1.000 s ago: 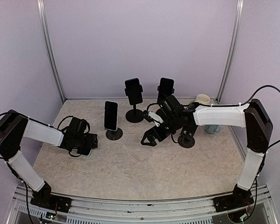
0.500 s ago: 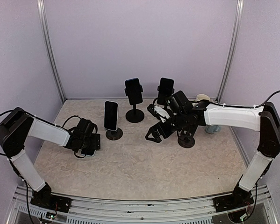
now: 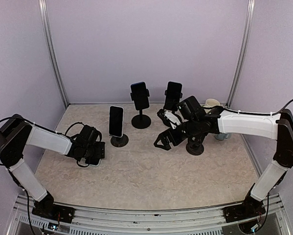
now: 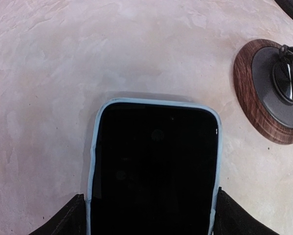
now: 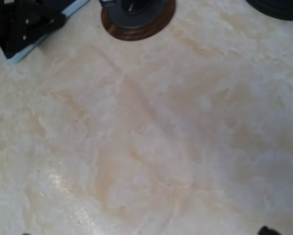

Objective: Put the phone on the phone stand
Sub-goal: Pick up the phone from the center of the board.

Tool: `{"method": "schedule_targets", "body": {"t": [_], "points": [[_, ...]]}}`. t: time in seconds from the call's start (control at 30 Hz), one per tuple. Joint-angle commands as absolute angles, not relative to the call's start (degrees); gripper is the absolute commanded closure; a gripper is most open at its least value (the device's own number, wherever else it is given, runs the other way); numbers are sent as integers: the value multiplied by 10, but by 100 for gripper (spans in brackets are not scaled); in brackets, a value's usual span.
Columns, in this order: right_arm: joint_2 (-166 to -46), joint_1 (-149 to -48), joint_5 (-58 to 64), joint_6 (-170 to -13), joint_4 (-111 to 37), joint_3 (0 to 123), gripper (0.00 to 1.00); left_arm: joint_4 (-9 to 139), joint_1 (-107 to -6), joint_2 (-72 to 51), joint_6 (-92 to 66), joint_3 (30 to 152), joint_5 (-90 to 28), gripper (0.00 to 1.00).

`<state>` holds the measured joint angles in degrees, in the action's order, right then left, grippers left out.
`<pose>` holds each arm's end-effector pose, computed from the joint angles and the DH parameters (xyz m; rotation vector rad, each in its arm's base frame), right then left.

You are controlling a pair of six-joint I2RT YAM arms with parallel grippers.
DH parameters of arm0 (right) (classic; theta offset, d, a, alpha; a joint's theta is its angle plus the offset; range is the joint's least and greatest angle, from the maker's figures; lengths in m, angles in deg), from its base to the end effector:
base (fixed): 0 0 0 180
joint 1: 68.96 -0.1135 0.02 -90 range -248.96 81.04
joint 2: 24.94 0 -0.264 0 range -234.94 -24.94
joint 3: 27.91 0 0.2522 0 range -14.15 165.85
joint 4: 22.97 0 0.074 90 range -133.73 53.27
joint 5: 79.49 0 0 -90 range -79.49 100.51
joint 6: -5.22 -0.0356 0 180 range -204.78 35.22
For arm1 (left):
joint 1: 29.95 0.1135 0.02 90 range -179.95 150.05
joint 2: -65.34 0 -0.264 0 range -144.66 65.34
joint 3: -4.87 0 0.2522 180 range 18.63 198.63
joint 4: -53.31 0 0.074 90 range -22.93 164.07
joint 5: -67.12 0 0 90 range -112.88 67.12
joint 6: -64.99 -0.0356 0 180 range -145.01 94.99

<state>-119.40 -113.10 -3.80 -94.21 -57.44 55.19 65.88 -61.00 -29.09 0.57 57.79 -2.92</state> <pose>0.2547 0.2594 0.2492 -0.8547 2.3143 0.7266 0.2567 -0.1403 0.1225 -0.0225 2.4358 0.0028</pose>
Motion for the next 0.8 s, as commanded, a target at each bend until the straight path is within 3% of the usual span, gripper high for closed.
{"method": "schedule_targets", "body": {"t": [0.0, 0.27, 0.37, 0.77], "points": [[-1164, -1135, -52, -969, -551, 545, 0, 673, -623, -250, 24, 551, -48, 30], [-1127, -1091, -287, -1084, -437, 489, 0, 650, -665, -176, 44, 510, -20, 30], [-1119, -1055, -412, -1179, -293, 421, 0, 645, -688, -150, 53, 495, -9, 29], [-1064, -1052, -280, -1144, -374, 440, 0, 638, -804, -83, 84, 483, 48, 29]]}}
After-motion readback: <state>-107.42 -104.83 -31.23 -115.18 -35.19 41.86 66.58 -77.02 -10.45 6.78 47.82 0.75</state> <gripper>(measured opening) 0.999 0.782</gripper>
